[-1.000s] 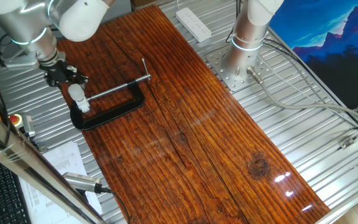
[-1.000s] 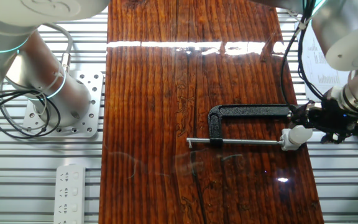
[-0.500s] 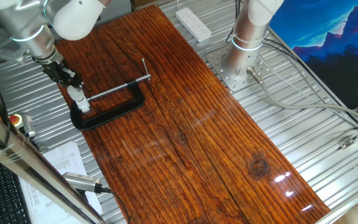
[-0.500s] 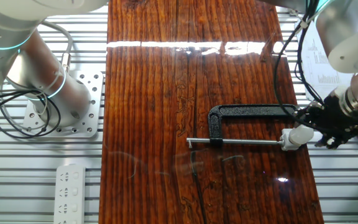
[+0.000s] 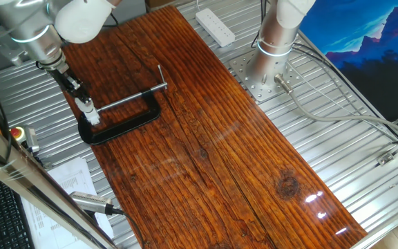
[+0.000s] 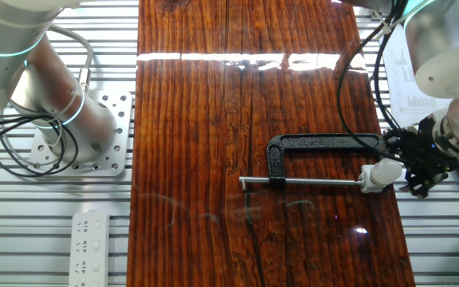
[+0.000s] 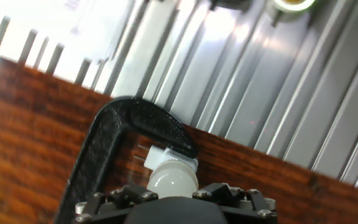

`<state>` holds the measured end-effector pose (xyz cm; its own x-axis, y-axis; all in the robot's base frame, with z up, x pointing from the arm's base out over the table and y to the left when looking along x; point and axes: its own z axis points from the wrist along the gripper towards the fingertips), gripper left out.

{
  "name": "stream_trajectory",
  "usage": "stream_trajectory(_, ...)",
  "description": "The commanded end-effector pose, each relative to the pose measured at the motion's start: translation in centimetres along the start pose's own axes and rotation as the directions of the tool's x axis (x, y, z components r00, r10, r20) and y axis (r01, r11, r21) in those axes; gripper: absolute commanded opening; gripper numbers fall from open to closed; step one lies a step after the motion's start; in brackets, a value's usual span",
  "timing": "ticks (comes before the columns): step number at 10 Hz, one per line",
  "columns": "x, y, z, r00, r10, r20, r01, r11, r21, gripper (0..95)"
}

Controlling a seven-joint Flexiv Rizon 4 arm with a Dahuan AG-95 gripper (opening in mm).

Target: Take out the light bulb by rotating it

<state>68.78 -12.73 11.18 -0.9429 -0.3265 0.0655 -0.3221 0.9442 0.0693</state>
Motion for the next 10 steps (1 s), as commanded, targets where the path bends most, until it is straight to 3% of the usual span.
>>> stream_trajectory(1, -0.17, 0.08, 0.56, 0.992, 0.129, 0.007, -0.129, 0.992, -0.013, 57.0)
stream_trajectory(5, 0.08, 0.32, 0.53, 0.965, 0.263, 0.002, -0.263, 0.964, -0.024, 57.0)
stream_trajectory(10, 0.24, 0.5, 0.49, 0.946, 0.324, -0.021, -0.324, 0.946, -0.009, 57.0)
